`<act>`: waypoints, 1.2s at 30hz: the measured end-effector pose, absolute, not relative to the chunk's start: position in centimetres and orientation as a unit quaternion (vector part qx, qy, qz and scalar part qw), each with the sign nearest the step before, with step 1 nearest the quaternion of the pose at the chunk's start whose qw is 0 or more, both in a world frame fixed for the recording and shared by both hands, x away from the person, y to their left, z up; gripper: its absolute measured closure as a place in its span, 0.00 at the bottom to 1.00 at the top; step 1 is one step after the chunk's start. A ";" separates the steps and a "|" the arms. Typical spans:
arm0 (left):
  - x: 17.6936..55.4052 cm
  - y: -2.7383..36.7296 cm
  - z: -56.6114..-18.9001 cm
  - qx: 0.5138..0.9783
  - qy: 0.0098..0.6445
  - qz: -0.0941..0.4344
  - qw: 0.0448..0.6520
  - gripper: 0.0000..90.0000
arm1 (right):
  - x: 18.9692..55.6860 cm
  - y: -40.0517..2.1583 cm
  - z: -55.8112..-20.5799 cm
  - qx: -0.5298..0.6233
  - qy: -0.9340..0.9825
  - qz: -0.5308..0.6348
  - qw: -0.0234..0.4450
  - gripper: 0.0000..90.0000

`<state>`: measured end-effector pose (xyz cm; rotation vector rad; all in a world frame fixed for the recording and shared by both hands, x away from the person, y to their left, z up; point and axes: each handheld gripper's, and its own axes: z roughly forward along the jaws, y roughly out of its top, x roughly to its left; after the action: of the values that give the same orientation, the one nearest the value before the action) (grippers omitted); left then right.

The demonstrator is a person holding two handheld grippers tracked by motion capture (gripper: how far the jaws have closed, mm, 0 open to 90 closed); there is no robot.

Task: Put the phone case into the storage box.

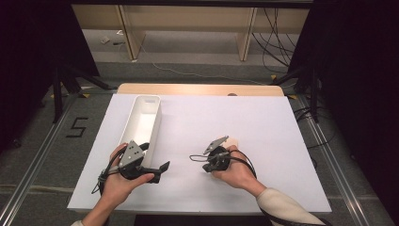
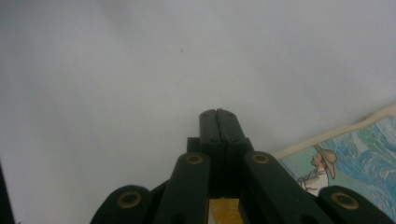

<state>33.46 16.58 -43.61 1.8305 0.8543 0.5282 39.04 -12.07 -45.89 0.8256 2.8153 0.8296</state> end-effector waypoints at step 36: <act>33.4 16.5 -43.6 0.758 0.352 0.218 0.504 0.03 | 38.1 -18.3 -46.0 0.299 0.935 0.187 0.028 1.00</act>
<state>33.39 16.51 -43.59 1.8305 0.8500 0.5254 38.07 -18.26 -46.02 0.9233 2.8872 0.5783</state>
